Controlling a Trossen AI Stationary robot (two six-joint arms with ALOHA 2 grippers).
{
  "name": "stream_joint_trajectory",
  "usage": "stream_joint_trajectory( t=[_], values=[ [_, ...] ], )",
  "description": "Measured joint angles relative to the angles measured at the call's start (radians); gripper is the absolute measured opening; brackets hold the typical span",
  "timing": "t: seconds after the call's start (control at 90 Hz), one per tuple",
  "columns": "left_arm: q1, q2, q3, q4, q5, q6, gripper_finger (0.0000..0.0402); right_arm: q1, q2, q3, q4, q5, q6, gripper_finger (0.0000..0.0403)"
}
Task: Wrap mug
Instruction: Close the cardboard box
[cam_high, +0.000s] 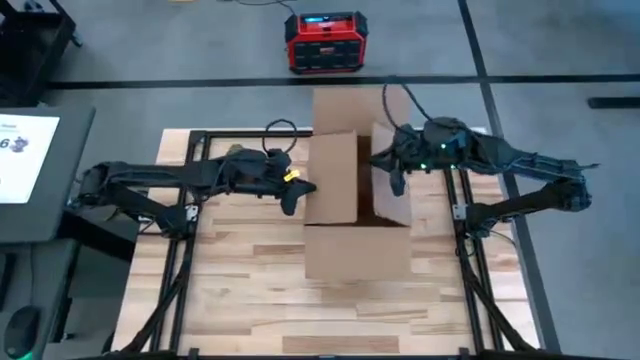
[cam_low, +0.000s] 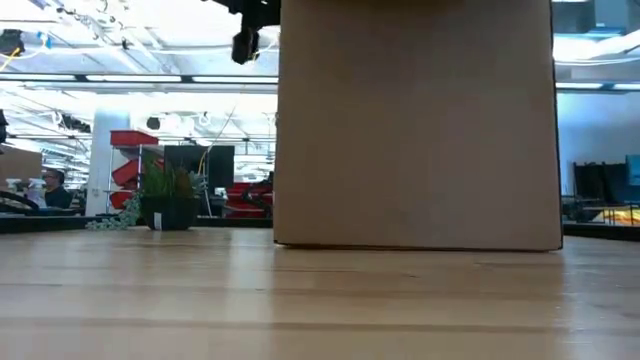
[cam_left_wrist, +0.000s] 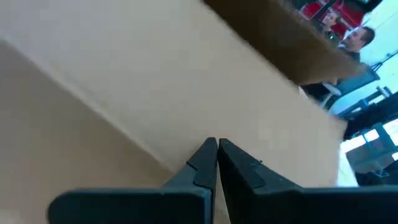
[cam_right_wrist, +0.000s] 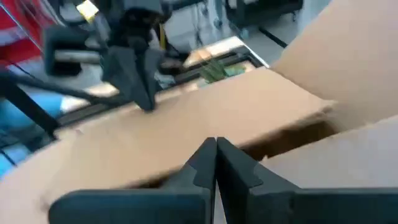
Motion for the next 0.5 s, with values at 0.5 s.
stream_joint_trajectory(
  t=[0.5],
  values=[
    [0.006, 0.022, 0.022, 0.09, 0.0, -0.116, 0.0, 0.014, -0.046, -0.334, 0.369, -0.083, 0.083, 0.0]
  ],
)
